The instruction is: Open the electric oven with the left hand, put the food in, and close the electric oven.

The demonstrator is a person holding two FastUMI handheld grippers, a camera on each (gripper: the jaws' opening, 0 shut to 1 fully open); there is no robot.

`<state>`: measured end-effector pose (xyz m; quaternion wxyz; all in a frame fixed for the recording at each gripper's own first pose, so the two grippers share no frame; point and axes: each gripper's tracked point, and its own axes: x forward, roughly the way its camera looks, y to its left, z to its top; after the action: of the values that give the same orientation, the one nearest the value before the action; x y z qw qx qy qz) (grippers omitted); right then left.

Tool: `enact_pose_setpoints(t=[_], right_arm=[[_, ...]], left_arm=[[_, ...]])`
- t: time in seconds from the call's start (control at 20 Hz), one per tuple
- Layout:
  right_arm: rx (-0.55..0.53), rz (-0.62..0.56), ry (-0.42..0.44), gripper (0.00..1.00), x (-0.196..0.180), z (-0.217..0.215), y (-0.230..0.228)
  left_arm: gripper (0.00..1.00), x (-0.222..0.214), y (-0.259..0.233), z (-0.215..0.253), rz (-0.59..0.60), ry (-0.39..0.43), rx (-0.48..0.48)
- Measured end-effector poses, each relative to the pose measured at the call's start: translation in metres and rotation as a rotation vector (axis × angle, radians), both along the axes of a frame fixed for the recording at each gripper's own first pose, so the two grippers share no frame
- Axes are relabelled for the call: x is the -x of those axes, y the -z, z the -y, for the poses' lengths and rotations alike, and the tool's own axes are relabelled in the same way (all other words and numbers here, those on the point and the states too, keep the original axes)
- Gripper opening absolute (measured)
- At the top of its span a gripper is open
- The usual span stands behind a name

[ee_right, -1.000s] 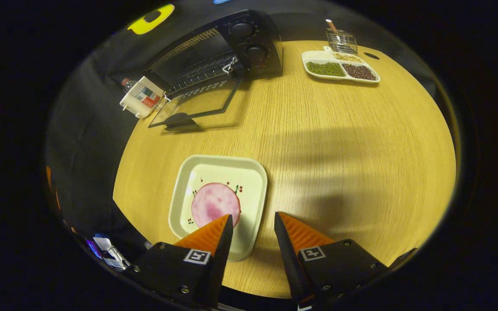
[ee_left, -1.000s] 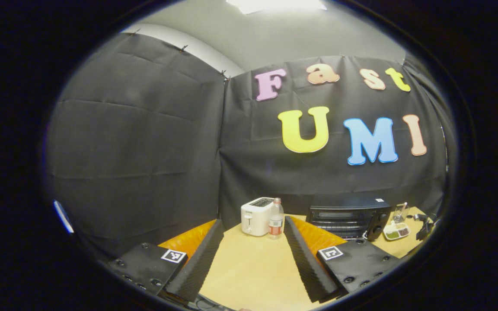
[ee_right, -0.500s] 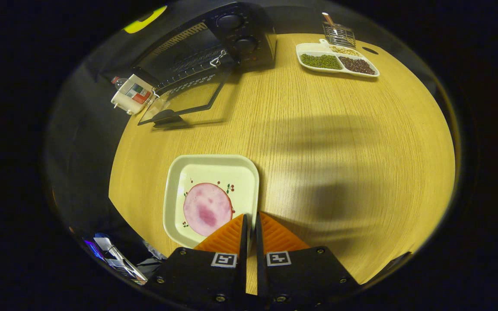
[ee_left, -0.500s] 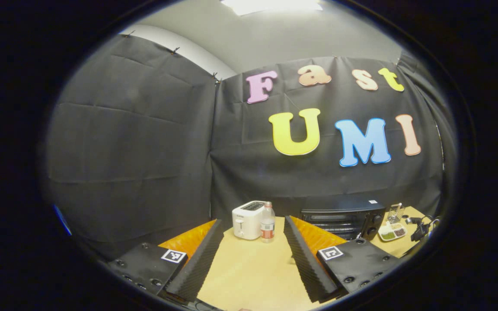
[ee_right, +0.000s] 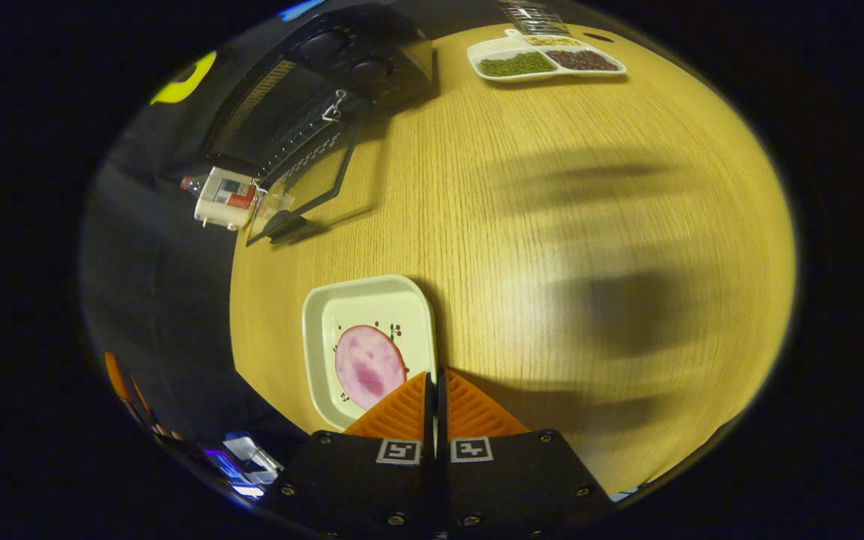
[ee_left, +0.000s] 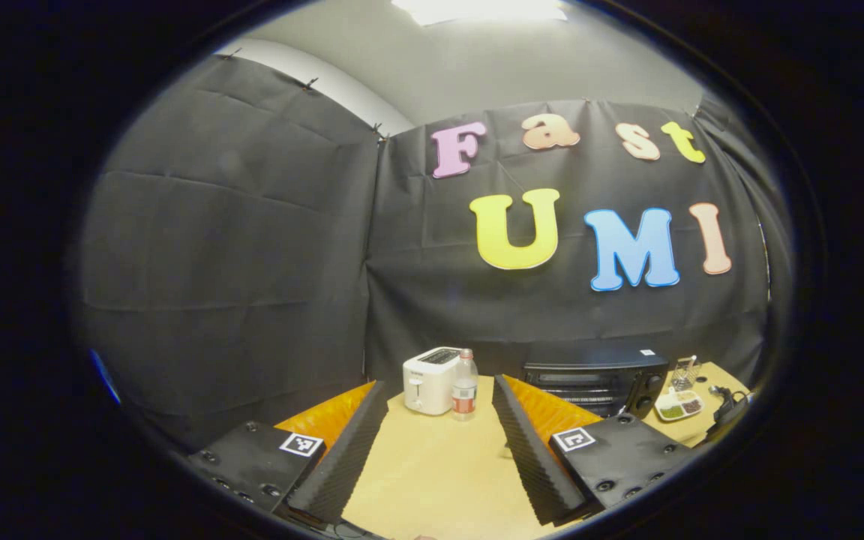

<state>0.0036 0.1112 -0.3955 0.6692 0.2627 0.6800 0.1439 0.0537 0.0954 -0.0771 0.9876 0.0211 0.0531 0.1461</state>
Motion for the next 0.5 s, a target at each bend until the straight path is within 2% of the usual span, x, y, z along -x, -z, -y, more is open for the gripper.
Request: enact_pose_setpoints(t=[0.05,0.1,0.5], right_arm=[[-0.012,0.006,0.015,0.01,0.001,-0.001,-0.002],[-0.019,0.011,0.03,0.01,0.0,-0.001,-0.004],[-0.098,0.059,0.117,0.01,-0.009,-0.022,-0.044]], left_arm=[[0.95,0.001,0.002,-0.002,-0.006,-0.001,0.0],[1.0,-0.001,0.005,-0.002,-0.016,0.001,0.0],[1.0,-0.016,0.006,0.002,-0.027,0.039,0.006]])
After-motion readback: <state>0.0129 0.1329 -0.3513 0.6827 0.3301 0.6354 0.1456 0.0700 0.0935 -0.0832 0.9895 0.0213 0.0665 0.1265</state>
